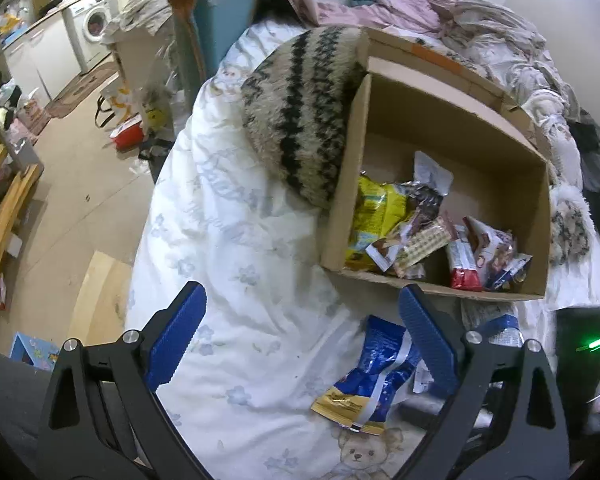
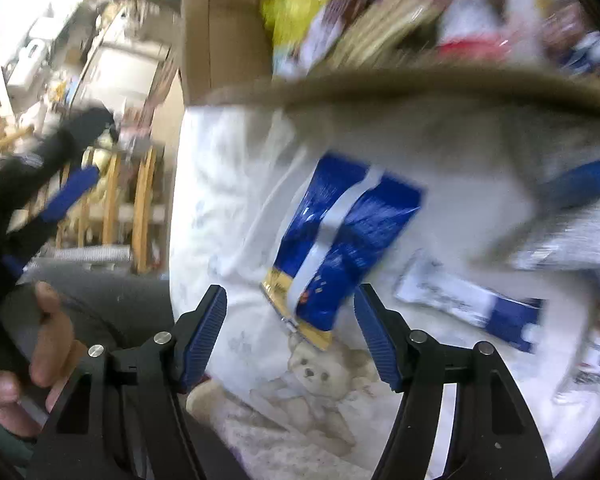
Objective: Organize snacks
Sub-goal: 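Grasp the blue-and-gold snack bag with the left tool, then lift the blue bag with the left tool while the right grasps a white stick pack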
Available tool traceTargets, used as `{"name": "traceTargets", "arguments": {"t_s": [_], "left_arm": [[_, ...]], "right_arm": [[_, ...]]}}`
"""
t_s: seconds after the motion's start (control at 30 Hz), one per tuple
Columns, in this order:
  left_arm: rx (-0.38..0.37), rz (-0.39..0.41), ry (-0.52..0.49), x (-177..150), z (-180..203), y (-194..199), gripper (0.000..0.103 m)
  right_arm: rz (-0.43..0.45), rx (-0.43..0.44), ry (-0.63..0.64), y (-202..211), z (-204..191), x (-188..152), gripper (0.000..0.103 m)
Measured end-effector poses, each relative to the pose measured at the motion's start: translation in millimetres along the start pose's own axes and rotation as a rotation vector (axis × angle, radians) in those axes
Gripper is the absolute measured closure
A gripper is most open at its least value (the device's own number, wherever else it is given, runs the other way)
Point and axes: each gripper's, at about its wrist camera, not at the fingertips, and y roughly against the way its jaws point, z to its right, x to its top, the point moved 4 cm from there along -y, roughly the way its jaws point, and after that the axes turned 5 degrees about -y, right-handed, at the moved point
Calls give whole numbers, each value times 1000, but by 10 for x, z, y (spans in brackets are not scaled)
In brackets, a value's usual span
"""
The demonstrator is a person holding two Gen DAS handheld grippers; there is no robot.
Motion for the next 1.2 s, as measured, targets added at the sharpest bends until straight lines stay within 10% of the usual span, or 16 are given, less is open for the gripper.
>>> {"name": "traceTargets", "arguments": {"t_s": [0.23,0.4,0.6,0.8,1.2], "left_arm": [[-49,-150,-1,-293,246,-336,7],[-78,-316,-298,-592,824,-773,7],[-45,-402,-377,-828,947,-1096,8],[-61,-369,-400,-784,863,-1059,69],[-63,-200,-237,-472,494,-328,70]], "right_arm": [[249,-79,-209,735,509,-58,34],[263,-55,-342,826,763,-202,34],[240,-91,-382,869,958,-222,34],[226,-124,-371,748,950,-155,34],[207,-293,-280,384,789,21,7]]}}
